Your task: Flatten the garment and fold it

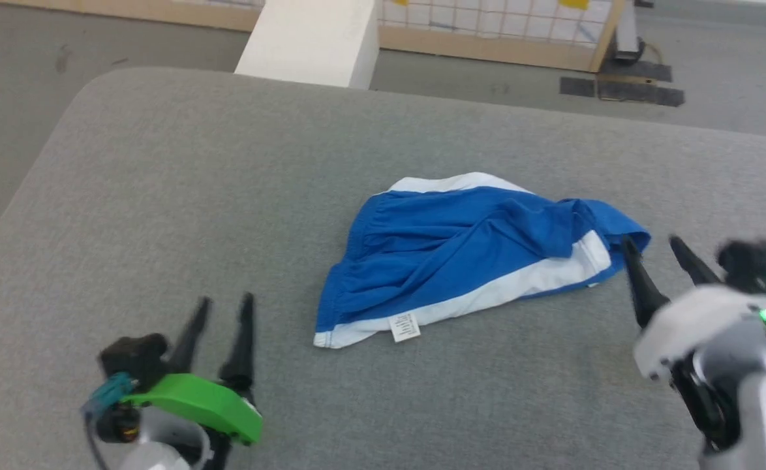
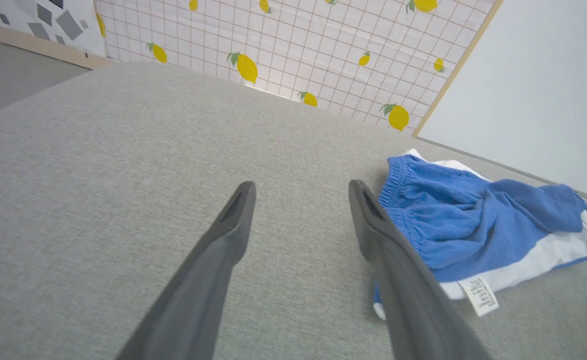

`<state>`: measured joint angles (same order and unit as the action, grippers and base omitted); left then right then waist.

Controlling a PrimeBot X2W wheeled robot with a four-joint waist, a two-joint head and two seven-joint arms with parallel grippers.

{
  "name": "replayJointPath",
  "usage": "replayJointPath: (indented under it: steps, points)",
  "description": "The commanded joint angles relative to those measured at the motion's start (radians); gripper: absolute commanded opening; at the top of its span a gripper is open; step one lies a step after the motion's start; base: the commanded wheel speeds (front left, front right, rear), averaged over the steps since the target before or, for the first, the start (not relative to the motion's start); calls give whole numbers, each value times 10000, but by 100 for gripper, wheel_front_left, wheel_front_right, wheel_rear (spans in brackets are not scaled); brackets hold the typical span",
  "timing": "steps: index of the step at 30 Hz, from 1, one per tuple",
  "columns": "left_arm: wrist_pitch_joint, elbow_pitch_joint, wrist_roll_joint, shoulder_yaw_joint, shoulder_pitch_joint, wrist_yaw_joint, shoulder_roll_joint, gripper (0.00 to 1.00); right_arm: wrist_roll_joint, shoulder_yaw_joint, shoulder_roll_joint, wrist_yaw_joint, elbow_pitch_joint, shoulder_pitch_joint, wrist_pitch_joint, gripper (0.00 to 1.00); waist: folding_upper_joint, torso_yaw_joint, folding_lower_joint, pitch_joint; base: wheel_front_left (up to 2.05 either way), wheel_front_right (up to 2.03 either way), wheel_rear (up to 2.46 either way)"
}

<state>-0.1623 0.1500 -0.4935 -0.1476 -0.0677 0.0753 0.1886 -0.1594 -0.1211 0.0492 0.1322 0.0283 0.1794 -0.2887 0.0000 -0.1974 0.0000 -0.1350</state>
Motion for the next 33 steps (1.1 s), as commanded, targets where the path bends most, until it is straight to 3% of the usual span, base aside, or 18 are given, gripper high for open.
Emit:
replayJointPath:
  steps: [1, 6, 11, 15, 20, 24, 25, 26, 27, 33]
  points:
    - [497, -96, -333, -246, 129, 149, -110, 100, -206, -206, 14, -15, -165, -319, 134, 100, 0, 239, 0, 90, 0, 0, 0]
    - [3359, -472, -1173, -1250, -256, 335, 34, 100, -521, -603, 12, -15, -459, -935, 284, 100, 0, 338, 0, -63, 0, 0, 0]
    - [6498, -398, -881, -1929, -1085, -582, 495, 100, -580, -595, 12, -15, -623, -975, 344, 100, 0, 487, 0, -311, 0, 0, 0]
    - [7330, -266, -534, -2118, -1773, -1042, 556, 100, -633, -503, 12, -15, -674, -884, 363, 100, 0, 632, 0, -544, 0, 0, 0]
    - [7937, 424, -324, -2352, -2035, -1248, 646, 100, -610, -311, 11, -15, -676, -749, 415, 100, 0, 877, 0, -785, 0, 0, 0]
    - [7604, 767, -481, -2249, -1888, -1234, 544, 100, -562, -274, 11, -15, -693, -698, 450, 100, 0, 945, 0, -897, 0, 0, 0]
    - [7405, 826, -550, -2187, -1845, -1197, 499, 42, -519, -254, 11, -15, -709, -690, 435, 100, 0, 934, 0, -924, 0, 0, 0]
    - [7263, 867, -605, -2167, -1822, -1128, 464, 27, -494, -249, 11, -15, -724, -687, 419, 100, 0, 906, 0, -943, 0, 0, 0]
    - [7118, 922, -668, -2156, -1794, -1040, 423, 0, -456, -229, 11, -15, -736, -685, 392, 100, 0, 861, 0, -952, 0, 0, 0]
    - [6515, 902, -1124, -2054, -1639, -597, 171, 0, 364, 492, 11, -15, -689, -392, -594, 100, 0, 613, 0, -956, 0, 0, 0]
